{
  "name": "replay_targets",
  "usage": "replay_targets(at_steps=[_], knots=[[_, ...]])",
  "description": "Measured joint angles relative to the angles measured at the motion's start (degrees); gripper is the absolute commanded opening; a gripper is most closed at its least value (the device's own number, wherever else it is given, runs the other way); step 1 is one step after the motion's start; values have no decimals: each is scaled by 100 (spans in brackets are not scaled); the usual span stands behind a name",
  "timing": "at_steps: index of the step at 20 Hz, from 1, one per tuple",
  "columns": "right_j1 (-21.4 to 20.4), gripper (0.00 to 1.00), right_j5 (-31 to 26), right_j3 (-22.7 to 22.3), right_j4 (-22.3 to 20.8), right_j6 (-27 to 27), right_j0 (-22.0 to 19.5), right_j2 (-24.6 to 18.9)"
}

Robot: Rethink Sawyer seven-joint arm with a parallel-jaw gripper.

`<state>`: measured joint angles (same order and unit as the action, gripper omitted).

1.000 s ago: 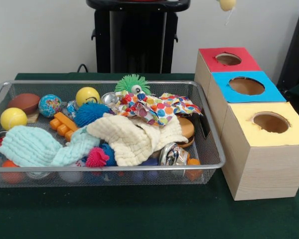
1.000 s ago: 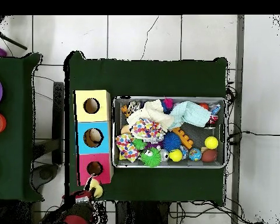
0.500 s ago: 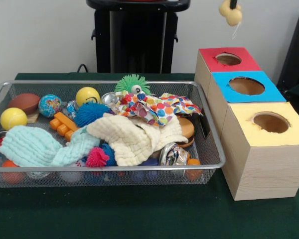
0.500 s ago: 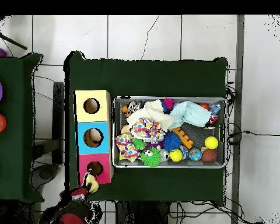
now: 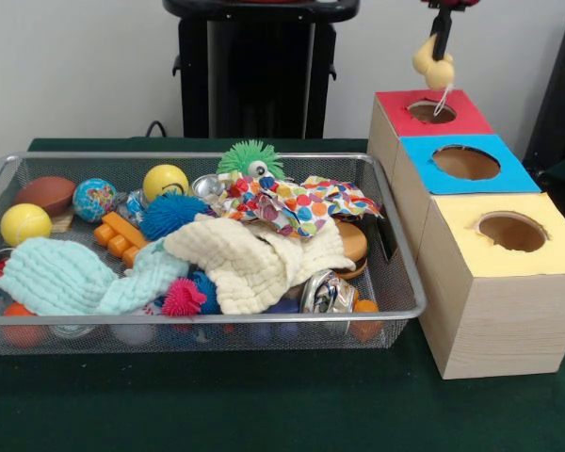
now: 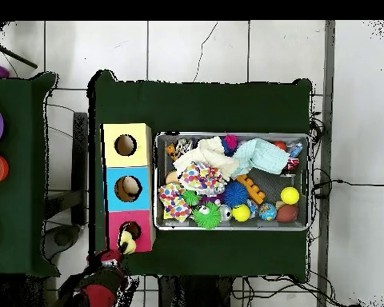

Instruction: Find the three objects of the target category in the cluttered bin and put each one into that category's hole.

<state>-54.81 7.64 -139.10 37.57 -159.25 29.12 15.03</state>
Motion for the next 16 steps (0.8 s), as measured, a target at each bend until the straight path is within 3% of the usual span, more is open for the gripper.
replay_targets(at_steps=[8, 16], knots=[[538, 0, 751, -187, -89, -666, -516, -761], [750, 0, 1475, -191, -109, -1062, -527, -973]])
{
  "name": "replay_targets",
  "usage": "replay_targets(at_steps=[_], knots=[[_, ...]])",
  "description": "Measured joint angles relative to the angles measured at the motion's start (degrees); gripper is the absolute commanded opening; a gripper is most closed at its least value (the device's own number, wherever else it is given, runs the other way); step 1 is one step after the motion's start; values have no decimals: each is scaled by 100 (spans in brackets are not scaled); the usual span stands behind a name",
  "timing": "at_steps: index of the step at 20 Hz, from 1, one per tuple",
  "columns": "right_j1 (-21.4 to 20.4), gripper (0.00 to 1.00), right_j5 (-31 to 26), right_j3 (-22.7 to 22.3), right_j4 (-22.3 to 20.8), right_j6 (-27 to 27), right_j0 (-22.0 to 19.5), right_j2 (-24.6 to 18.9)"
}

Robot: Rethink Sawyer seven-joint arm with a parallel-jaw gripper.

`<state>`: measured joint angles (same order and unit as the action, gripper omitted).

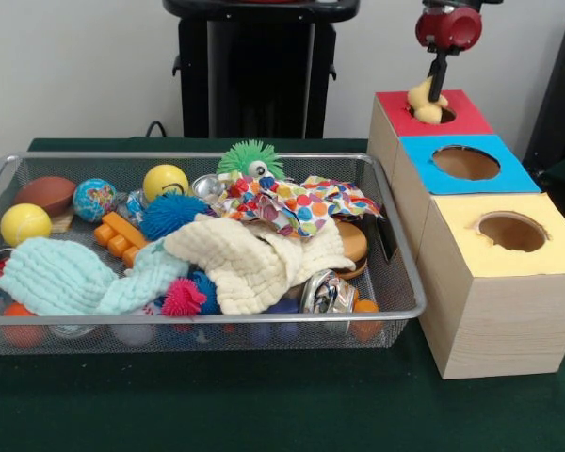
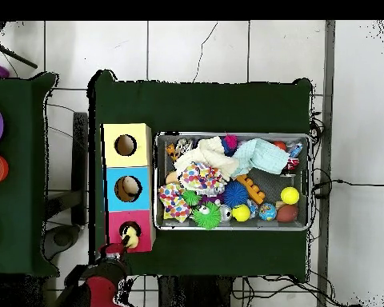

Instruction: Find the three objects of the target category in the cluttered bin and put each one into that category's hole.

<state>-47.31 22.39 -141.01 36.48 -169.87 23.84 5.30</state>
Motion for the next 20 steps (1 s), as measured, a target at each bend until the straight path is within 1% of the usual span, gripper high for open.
replay_targets(at_steps=[5, 9, 12, 16, 20], knots=[[57, 0, 188, 1, 138, -24, 123, -5], [96, 0, 280, 1, 460, -24, 278, -6], [121, 0, 352, 2, 582, -24, 337, -8], [167, 0, 456, 22, 585, -24, 322, -26], [299, 0, 523, 91, 584, -24, 306, -60]])
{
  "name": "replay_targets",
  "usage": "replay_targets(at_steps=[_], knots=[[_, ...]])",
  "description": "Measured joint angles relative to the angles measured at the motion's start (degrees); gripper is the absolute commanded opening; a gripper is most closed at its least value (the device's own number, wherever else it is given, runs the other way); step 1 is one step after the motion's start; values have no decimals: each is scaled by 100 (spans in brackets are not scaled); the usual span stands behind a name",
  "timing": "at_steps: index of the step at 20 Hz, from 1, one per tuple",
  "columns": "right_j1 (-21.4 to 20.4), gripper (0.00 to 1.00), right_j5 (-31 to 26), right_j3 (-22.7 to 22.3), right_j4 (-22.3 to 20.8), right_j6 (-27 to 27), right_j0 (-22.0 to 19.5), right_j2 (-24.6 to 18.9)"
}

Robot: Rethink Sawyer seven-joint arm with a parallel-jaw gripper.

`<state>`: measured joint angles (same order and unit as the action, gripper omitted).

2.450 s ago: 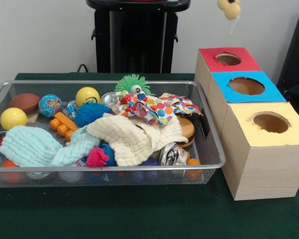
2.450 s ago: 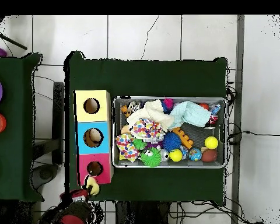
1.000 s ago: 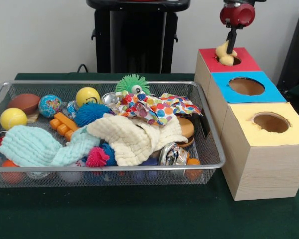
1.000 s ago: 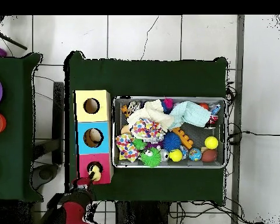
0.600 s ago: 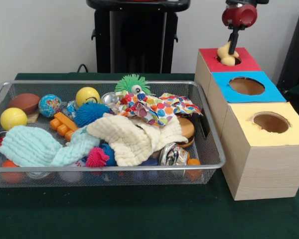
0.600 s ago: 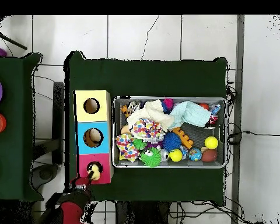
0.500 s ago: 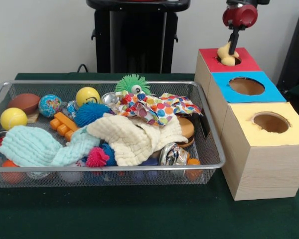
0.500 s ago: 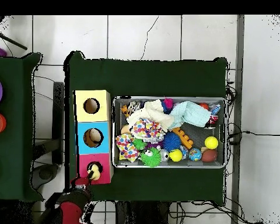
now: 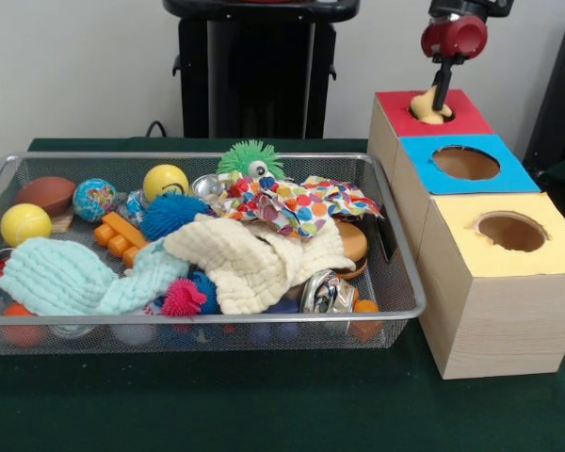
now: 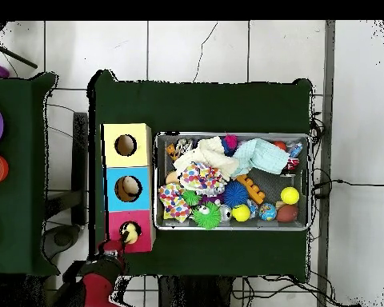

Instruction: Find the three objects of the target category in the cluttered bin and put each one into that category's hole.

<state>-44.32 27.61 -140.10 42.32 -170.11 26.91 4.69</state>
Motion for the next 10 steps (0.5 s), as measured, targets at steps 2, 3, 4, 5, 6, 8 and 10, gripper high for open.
replay_targets(at_steps=[2, 3, 4, 5, 6, 8, 10], knots=[[62, 0, 2, 48, 4, 0, -1, -7], [90, 0, 3, 64, 10, 0, -3, -7], [117, 0, 4, 80, 17, 0, -5, -8], [173, 0, 2, 112, 33, -1, -22, -10], [194, 0, 1, 122, 32, -1, -34, -11], [256, 0, 1, 146, 32, -1, -84, -12], [319, 0, 0, 165, 31, -1, -157, -22]])
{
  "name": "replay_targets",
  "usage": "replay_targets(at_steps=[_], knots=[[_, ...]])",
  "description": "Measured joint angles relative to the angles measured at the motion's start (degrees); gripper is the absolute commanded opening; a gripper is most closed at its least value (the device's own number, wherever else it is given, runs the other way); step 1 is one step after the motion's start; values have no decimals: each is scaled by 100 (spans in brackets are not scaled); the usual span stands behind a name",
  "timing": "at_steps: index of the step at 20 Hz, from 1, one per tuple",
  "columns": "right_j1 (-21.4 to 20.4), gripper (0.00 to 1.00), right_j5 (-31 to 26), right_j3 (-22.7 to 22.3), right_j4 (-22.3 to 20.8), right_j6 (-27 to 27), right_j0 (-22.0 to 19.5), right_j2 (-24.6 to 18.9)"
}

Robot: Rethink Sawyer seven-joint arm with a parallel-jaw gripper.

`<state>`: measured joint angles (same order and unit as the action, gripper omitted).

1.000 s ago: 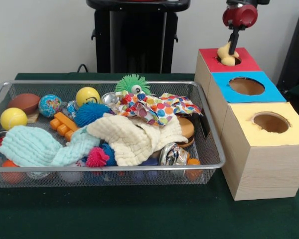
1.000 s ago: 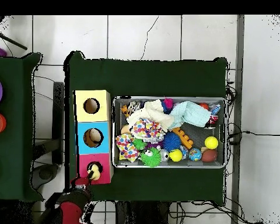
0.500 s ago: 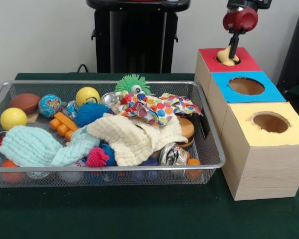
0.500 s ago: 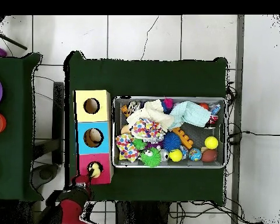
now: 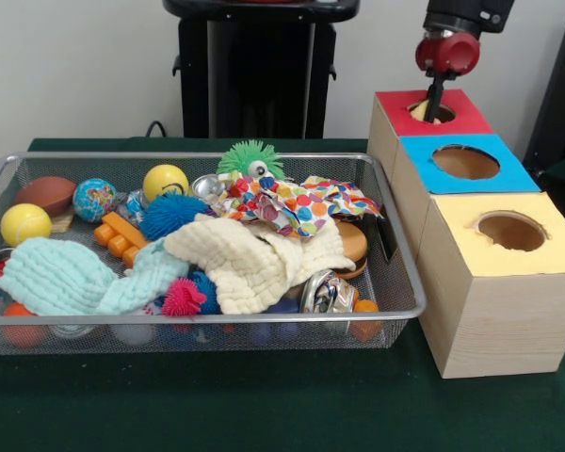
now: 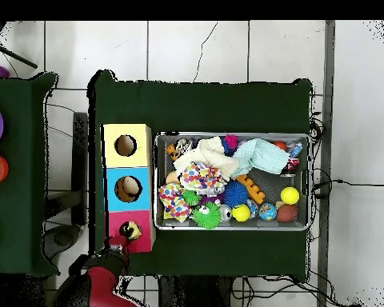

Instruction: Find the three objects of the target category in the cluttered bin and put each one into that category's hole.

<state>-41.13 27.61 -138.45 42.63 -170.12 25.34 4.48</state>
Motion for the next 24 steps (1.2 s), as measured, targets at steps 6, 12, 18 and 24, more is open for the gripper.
replay_targets(at_steps=[6, 12, 18, 24], knots=[[166, 0, 0, 93, 2, 0, -160, -83], [206, 100, 7, 200, 69, 0, -188, -97], [186, 100, -77, 222, 239, 2, -142, -84], [188, 100, -77, 223, 296, 2, -104, -75]])
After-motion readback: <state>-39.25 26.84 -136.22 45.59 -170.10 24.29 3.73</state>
